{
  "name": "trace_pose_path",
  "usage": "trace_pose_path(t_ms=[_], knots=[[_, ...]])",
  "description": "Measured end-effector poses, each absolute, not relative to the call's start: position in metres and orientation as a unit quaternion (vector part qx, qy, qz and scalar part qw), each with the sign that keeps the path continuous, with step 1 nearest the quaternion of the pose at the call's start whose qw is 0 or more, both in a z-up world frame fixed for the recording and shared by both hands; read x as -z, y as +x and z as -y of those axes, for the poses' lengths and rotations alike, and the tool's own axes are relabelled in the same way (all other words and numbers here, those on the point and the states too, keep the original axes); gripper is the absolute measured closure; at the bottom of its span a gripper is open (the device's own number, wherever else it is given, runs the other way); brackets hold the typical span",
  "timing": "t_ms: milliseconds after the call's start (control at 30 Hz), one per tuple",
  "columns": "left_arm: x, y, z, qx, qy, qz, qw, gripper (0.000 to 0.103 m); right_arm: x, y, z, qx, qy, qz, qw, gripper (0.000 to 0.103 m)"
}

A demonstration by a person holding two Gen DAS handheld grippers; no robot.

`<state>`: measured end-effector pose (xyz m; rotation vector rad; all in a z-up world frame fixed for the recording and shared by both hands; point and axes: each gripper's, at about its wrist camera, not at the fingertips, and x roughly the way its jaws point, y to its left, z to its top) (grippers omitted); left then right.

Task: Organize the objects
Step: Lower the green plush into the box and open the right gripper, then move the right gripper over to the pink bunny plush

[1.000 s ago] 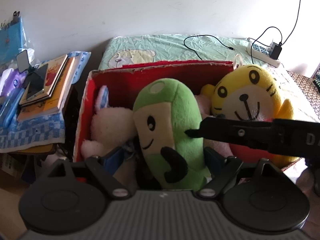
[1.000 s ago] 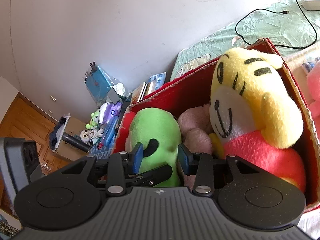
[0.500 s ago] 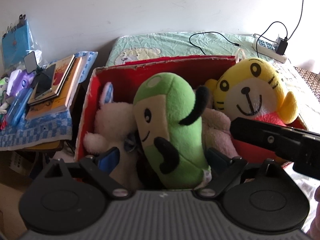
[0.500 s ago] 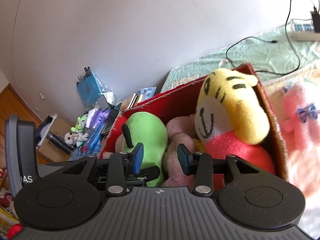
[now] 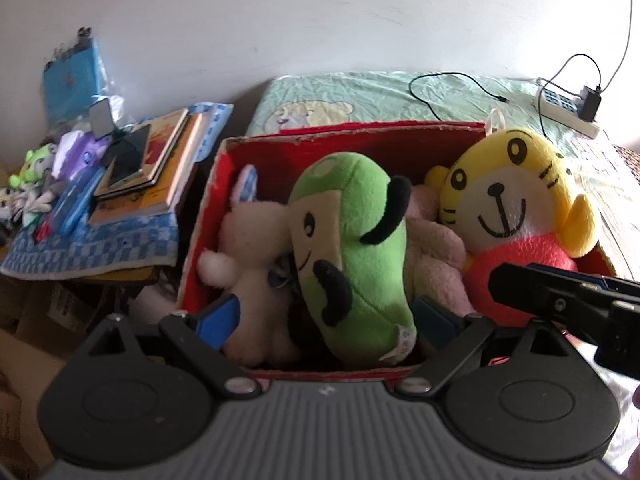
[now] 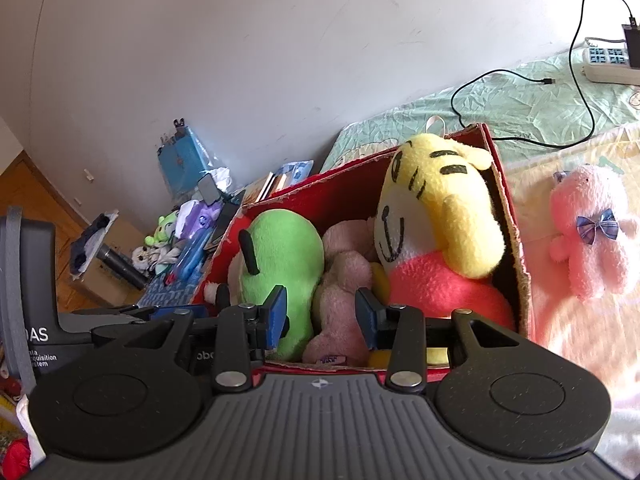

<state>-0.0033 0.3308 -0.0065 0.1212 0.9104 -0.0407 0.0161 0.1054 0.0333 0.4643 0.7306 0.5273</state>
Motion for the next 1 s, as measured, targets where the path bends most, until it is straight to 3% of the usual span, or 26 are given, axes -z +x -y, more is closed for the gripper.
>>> trace_pose_path(t_ms=[600,1000], knots=[[-0.012,-0.052,-0.287,-0.061,0.025,-0.436,0.898,0.009,-0.044,0.005,-0.055,-0.367,0.208,-0.354,0.835,0.061],[0.006,-0.083,-0.243,-0.045,0.008,-0.456,0.889,0.014,-0.03,-0.009,-0.01,-0.389,0.214,-0.369,0.817,0.061]])
